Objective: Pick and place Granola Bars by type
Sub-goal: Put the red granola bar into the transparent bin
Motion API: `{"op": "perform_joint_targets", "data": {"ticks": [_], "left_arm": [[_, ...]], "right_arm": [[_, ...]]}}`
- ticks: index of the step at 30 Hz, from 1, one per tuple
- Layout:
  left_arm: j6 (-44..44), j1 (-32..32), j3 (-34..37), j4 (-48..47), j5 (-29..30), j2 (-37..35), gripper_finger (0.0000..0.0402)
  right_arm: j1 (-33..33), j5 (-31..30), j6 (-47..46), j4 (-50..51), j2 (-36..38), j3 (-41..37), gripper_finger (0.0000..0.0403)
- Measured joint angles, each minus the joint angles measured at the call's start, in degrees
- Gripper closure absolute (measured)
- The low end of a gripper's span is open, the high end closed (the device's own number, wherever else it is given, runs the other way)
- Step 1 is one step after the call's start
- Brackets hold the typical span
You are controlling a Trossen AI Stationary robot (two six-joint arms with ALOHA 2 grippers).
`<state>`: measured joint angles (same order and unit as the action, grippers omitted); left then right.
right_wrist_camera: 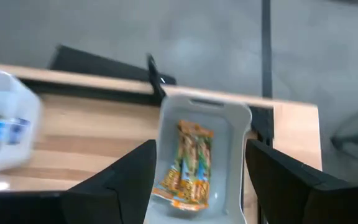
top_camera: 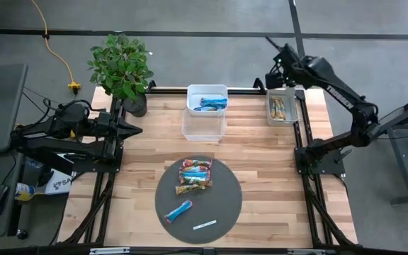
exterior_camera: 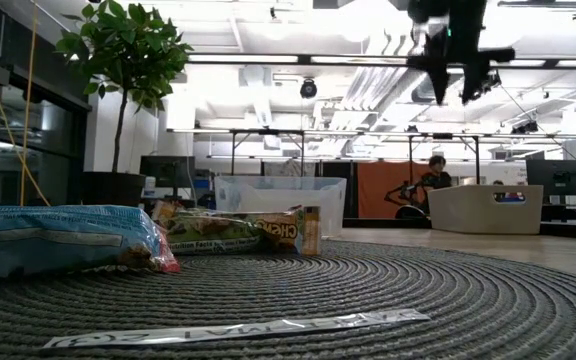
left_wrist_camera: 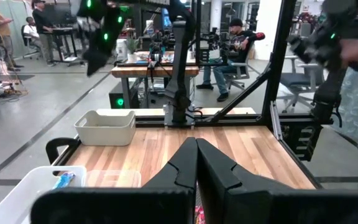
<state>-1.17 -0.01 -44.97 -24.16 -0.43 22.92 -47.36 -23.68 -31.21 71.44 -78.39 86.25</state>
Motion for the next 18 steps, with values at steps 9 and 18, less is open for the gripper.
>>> {"op": "perform_joint_targets", "data": {"ticks": [9, 18], "left_arm": [[0.01, 0.00, 0.01, 0.00, 0.00, -0.02, 0.0401], [-0.01, 0.00, 0.01, 0.00, -0.02, -0.02, 0.0401]], "right_arm": [[9.75, -0.26, 4.59, -0.18, -1.09, 13.95, 0.0171], [24.01, 3.67, 15.65, -12.12, -2.69, 23.58, 0.0171]]}}
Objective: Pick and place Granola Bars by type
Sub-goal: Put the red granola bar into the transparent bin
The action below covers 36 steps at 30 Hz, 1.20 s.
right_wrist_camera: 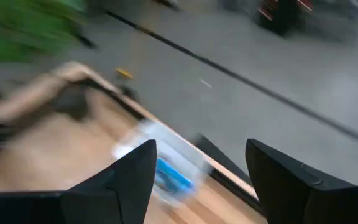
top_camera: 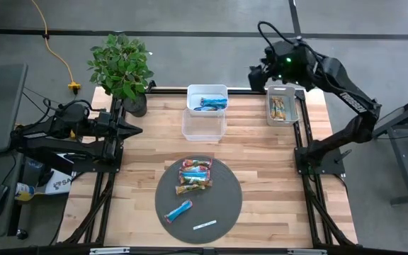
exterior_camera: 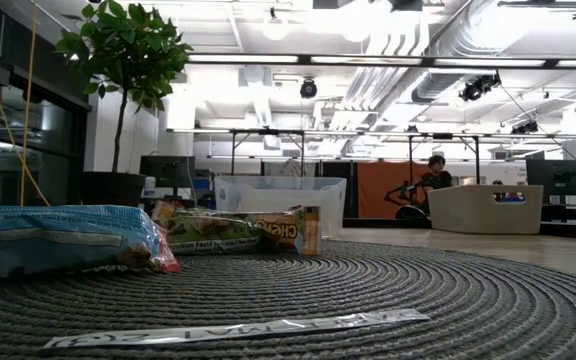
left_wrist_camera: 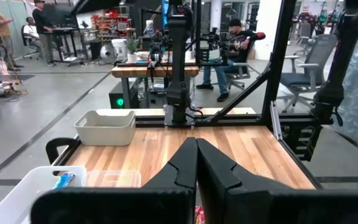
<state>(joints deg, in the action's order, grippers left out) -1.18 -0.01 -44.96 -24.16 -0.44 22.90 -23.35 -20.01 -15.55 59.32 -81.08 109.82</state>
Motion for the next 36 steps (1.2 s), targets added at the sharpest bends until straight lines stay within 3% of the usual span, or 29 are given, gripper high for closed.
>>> {"op": "perform_joint_targets", "data": {"ticks": [9, 15, 28, 36], "left_arm": [[0.02, 0.00, -0.01, 0.00, 0.01, 0.00, 0.0401], [0.01, 0.00, 0.01, 0.00, -0.01, 0.01, 0.0401], [0.02, 0.00, -0.01, 0.00, 0.02, 0.02, 0.0401], [0.02, 0.00, 0.01, -0.02, 0.01, 0.00, 0.0401]], "right_arm": [[13.21, 12.62, 8.70, -16.54, 0.00, 0.99, 0.0171], [17.94, 19.53, 9.34, -28.07, 0.07, -4.10, 0.0171], [18.53, 30.32, 4.98, -50.78, 0.02, -22.99, 0.0171], [18.53, 31.08, 2.50, -55.33, 0.02, -32.22, 0.0171]]}}
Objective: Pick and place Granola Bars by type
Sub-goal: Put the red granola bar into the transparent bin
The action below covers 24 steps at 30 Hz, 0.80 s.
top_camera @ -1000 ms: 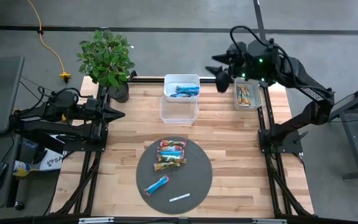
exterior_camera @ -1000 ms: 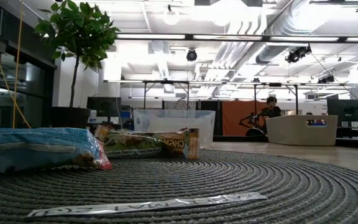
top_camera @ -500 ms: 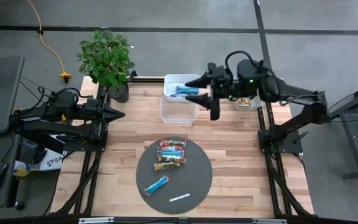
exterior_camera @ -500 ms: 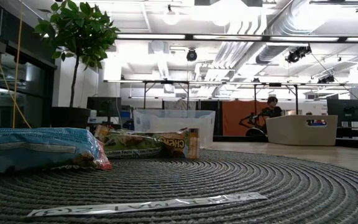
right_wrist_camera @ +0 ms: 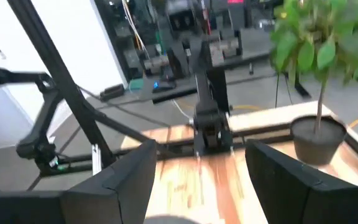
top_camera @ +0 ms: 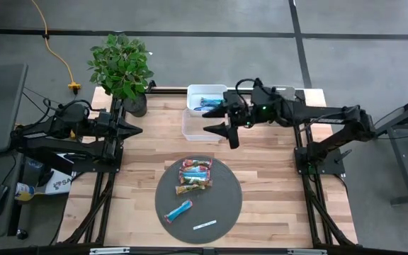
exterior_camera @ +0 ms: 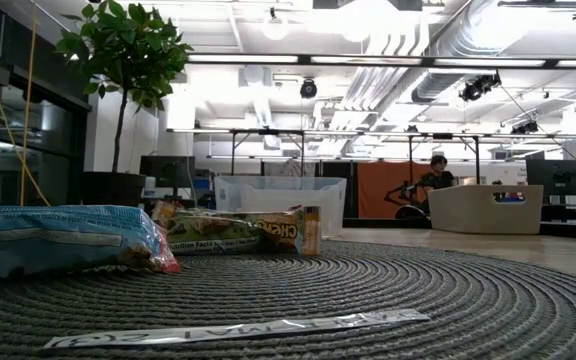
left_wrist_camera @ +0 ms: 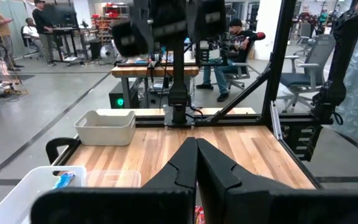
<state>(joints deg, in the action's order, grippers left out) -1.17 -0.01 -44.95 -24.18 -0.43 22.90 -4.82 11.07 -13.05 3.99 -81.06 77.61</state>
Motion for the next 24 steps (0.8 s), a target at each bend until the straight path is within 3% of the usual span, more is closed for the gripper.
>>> {"op": "perform_joint_targets", "data": {"ticks": [24], "left_arm": [[-0.01, 0.00, -0.01, 0.02, 0.00, 0.02, 0.0401]], "right_arm": [[0.00, -0.07, 1.86, -4.73, 0.02, -16.71, 0.0171]]}}
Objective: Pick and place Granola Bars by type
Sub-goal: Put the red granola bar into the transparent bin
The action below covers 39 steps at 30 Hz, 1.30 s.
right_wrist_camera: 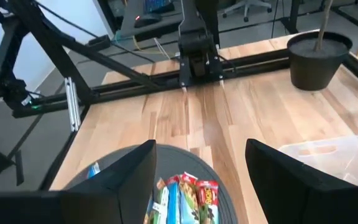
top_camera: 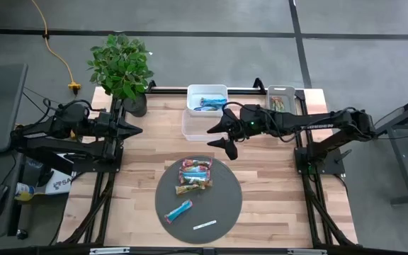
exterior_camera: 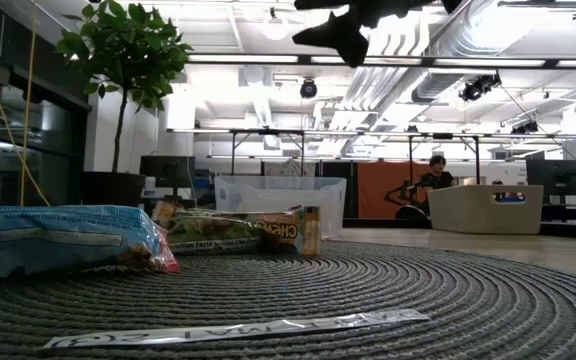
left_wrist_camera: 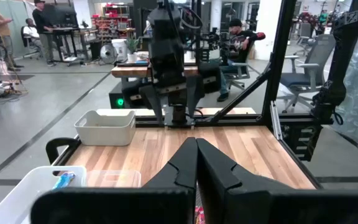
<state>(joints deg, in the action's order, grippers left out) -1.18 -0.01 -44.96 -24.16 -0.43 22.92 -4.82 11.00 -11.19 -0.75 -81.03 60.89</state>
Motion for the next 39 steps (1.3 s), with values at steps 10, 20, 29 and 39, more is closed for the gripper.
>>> {"op": "perform_joint_targets", "data": {"ticks": [10, 20, 29, 39], "left_arm": [[-0.01, 0.00, -0.01, 0.00, -0.02, -0.02, 0.0401], [0.01, 0.00, -0.01, 0.00, -0.02, 0.00, 0.0401], [0.01, 0.00, -0.01, 0.00, 0.01, -0.02, 0.0401], [0.01, 0.00, -0.01, -0.01, -0.01, -0.02, 0.0401]], "right_arm": [[0.00, 2.44, -0.34, -8.38, 0.02, -1.91, 0.0171], [-0.48, -2.54, 0.73, -8.97, 0.02, -1.91, 0.0171], [-0.37, -7.30, -7.78, -8.97, 0.02, -1.91, 0.0171], [1.05, -11.62, -9.42, -6.81, 0.02, -1.91, 0.0171]]}}
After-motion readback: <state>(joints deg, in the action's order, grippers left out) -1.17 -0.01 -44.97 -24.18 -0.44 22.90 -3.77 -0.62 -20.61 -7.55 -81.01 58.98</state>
